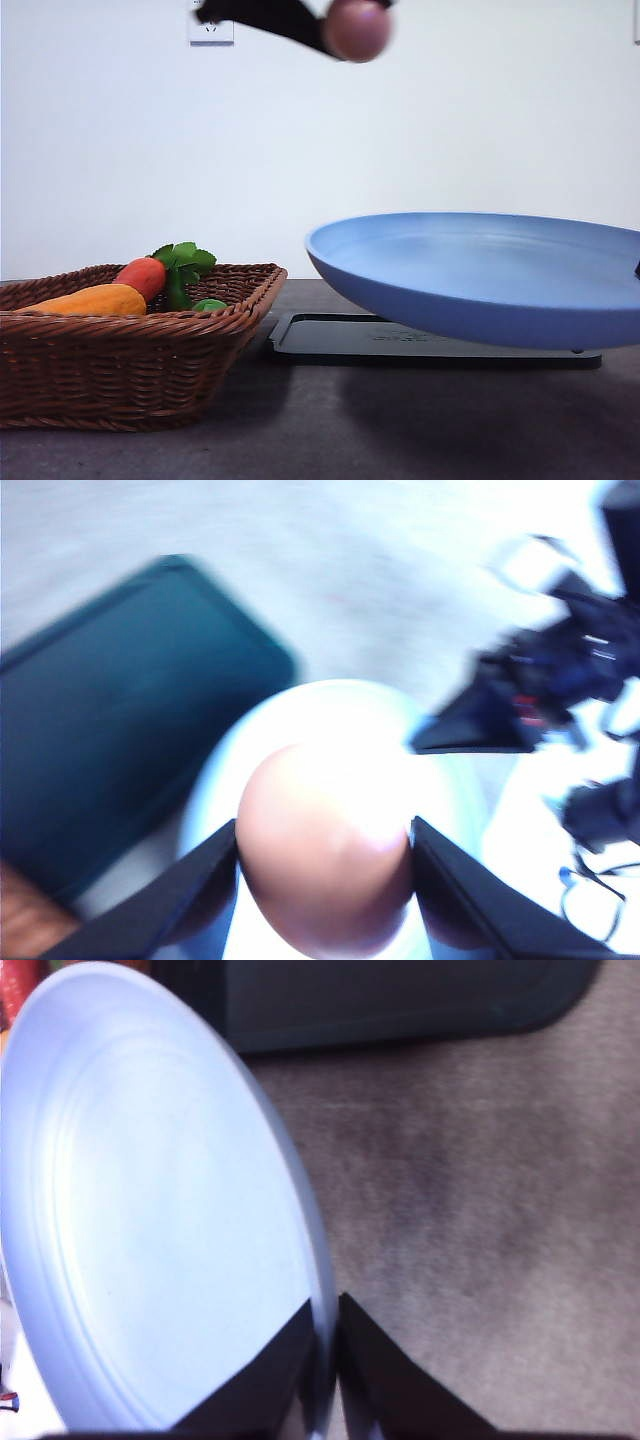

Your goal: Transfer egg from basket to plate and serve

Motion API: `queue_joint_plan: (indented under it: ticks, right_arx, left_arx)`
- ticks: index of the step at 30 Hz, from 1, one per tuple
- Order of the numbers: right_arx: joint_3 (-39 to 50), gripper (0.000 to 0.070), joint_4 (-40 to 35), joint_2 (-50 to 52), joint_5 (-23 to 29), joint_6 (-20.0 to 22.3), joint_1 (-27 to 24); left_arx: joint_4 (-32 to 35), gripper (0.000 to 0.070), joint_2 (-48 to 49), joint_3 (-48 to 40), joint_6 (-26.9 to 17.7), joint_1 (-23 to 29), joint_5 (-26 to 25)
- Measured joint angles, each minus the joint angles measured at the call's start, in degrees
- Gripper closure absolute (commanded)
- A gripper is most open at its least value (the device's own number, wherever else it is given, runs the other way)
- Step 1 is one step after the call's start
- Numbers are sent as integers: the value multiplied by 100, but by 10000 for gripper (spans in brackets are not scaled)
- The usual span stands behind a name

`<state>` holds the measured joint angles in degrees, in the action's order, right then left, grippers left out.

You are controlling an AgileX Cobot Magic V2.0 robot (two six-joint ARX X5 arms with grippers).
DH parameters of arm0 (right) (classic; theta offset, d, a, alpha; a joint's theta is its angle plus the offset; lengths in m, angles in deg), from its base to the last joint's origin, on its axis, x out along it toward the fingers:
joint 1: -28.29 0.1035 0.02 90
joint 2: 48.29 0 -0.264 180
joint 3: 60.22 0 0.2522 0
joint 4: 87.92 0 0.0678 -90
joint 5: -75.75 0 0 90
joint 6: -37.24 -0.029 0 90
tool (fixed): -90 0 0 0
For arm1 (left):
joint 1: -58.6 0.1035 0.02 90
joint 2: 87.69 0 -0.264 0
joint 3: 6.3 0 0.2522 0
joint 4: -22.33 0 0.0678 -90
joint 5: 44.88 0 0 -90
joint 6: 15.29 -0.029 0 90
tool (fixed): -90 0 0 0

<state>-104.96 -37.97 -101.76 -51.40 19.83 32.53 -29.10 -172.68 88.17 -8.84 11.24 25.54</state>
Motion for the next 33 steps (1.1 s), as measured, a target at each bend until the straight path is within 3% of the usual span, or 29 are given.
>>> queue_joint_plan:
  ticks: [5, 10, 16, 33]
  right_arx:
    - [0, 700, -4, 0, 0, -4, 27]
    - [0, 700, -1, 0, 0, -6, 27]
    - [0, 700, 1, 0, 0, -6, 27]
    - [0, 700, 6, 0, -39, -84, 27]
  left_arx:
    - [63, 467, -566, 0, -71, -605, 143]
    - [103, 467, -1143, 0, -106, -856, 322]
    - [90, 467, -1629, -9, -141, -904, 339]
    - [109, 460, -1654, -9, -472, -903, 792]
